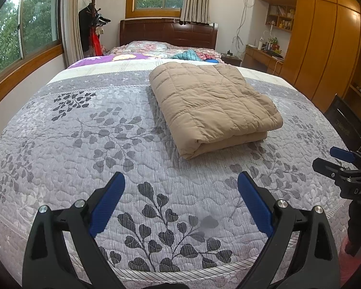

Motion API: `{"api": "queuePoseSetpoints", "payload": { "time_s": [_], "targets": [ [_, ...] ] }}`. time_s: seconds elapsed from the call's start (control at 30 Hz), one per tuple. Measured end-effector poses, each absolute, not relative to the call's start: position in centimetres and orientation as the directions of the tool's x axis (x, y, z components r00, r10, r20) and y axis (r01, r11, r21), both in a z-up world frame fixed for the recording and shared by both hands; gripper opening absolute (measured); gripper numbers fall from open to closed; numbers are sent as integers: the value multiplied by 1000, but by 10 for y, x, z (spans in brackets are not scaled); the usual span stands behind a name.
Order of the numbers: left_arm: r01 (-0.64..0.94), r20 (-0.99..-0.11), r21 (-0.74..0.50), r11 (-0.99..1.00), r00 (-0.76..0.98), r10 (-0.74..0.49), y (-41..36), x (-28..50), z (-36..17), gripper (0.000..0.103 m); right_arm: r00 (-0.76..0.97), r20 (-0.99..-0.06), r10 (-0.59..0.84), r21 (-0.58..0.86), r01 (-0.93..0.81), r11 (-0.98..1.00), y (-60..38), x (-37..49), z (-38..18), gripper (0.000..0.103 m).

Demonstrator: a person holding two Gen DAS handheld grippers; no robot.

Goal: Fold large clothes

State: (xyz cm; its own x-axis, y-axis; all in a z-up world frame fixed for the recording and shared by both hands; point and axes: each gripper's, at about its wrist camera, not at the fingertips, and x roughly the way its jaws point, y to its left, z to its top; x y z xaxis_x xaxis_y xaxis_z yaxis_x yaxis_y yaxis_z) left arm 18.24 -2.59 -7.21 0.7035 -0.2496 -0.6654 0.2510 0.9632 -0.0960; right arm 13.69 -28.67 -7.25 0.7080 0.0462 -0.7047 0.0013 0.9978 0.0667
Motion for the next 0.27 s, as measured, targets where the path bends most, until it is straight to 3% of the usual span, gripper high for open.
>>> {"api": "queuePoseSetpoints", "payload": {
  "time_s": [0.27],
  "targets": [
    [253, -668, -97, 963, 700, -251, -24, 185, -73, 94, 708, -705, 47, 66, 0, 998, -288, 138, -73, 99]
  ]
}}
